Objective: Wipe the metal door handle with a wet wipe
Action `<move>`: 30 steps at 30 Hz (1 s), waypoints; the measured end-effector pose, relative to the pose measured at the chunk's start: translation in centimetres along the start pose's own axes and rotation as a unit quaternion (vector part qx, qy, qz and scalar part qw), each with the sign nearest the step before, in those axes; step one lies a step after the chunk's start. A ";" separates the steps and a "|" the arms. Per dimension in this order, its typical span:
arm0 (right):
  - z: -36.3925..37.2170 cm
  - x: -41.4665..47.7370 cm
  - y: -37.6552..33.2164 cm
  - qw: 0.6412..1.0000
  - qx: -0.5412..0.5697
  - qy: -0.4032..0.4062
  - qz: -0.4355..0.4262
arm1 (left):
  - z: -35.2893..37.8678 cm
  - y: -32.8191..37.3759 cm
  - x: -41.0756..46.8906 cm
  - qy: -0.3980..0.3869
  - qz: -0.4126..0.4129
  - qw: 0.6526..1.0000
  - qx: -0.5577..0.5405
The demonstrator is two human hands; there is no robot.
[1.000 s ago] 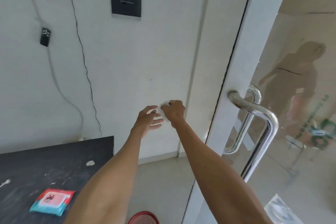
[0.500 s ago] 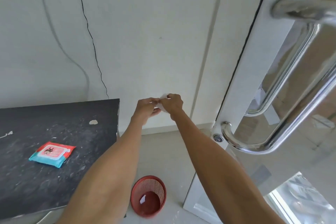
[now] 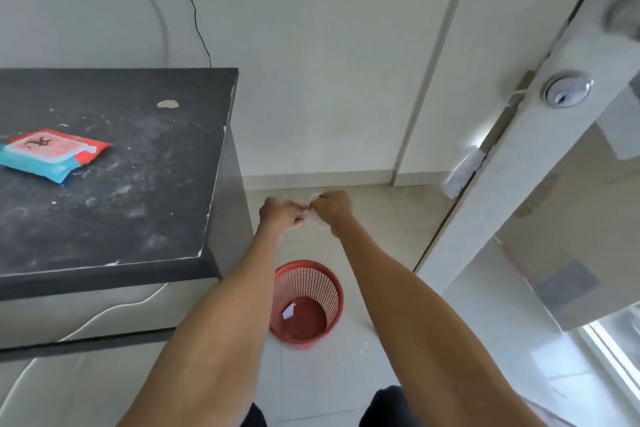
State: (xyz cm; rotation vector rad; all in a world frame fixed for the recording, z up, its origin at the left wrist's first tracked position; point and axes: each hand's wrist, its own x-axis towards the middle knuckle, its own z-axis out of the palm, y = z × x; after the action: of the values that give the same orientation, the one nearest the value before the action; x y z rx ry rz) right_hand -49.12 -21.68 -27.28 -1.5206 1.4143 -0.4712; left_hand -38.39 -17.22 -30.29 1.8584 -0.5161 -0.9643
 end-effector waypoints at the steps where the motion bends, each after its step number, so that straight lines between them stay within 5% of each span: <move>1: 2.1 1.2 3.1 1.000 -0.005 -0.005 0.007 | 0.7 -3.3 1.4 0.012 -0.010 1.000 0.017; 9: 12.8 6.9 20.3 0.991 0.000 -0.088 0.102 | 5.2 -22.6 8.8 0.058 -0.072 0.988 0.125; 11: 14.6 7.4 24.1 0.981 -0.119 -0.121 0.096 | 6.3 -26.2 9.6 0.075 -0.079 0.982 0.157; 14: 16.3 8.9 28.0 0.980 -0.021 -0.140 0.143 | 8.3 -30.7 11.1 0.061 -0.080 0.983 0.157; 20: 17.0 10.1 31.1 0.966 -0.048 -0.157 0.198 | 9.9 -34.3 12.8 0.066 -0.083 0.979 0.172; 30: 17.3 11.6 31.5 0.972 -0.095 -0.128 0.172 | 10.3 -34.3 12.8 0.059 -0.067 0.976 0.198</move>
State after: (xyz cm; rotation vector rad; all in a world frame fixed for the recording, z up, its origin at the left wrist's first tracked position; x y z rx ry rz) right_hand -49.26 -21.15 -65.00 -1.3867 1.5077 0.0730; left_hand -40.68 -15.90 -68.20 2.3179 -0.5440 -0.8774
